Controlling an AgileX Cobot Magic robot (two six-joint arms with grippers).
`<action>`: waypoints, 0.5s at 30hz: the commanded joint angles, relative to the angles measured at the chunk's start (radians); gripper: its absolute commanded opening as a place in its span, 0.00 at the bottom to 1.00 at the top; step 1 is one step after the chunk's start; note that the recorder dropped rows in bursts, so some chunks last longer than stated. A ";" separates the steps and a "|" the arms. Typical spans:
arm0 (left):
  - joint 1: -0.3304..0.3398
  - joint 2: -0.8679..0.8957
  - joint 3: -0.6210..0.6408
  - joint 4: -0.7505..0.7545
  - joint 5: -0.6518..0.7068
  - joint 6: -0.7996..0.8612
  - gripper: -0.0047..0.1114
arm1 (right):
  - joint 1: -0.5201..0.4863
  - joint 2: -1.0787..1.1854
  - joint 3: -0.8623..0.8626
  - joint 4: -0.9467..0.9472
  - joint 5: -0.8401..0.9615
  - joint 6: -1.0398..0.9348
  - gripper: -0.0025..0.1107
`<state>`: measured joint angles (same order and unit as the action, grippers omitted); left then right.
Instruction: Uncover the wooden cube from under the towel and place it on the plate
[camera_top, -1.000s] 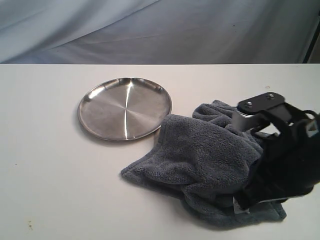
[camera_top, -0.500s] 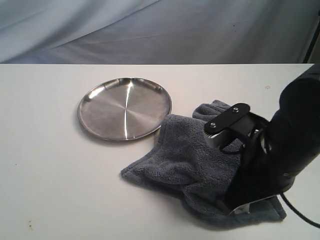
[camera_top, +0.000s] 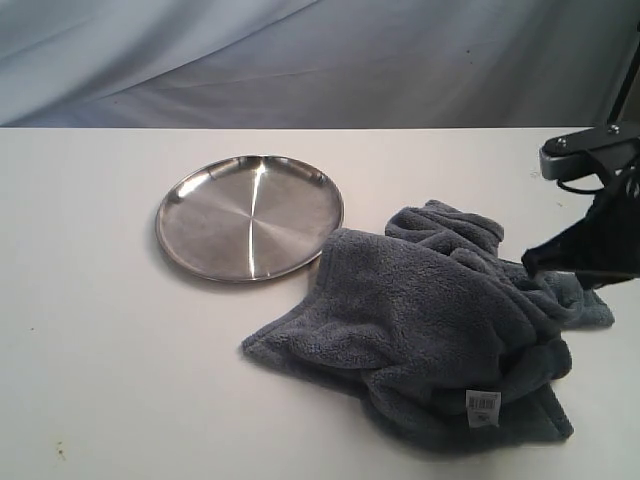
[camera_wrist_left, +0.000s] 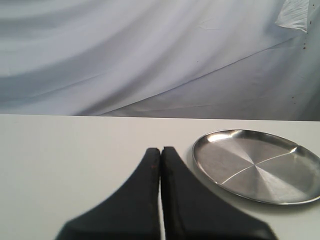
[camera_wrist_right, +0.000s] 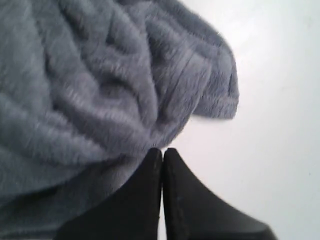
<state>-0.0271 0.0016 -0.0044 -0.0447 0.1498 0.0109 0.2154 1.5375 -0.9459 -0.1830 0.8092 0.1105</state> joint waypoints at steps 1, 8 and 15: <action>-0.001 -0.002 0.004 0.001 -0.004 -0.001 0.05 | -0.016 0.147 -0.154 0.021 0.020 0.010 0.02; -0.001 -0.002 0.004 0.001 -0.004 -0.003 0.05 | 0.074 0.331 -0.446 0.056 0.149 -0.027 0.02; -0.001 -0.002 0.004 0.001 -0.004 -0.001 0.05 | 0.244 0.378 -0.581 0.056 0.134 -0.029 0.02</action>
<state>-0.0271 0.0016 -0.0044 -0.0447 0.1498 0.0109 0.3970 1.9051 -1.4906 -0.1357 0.9408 0.0929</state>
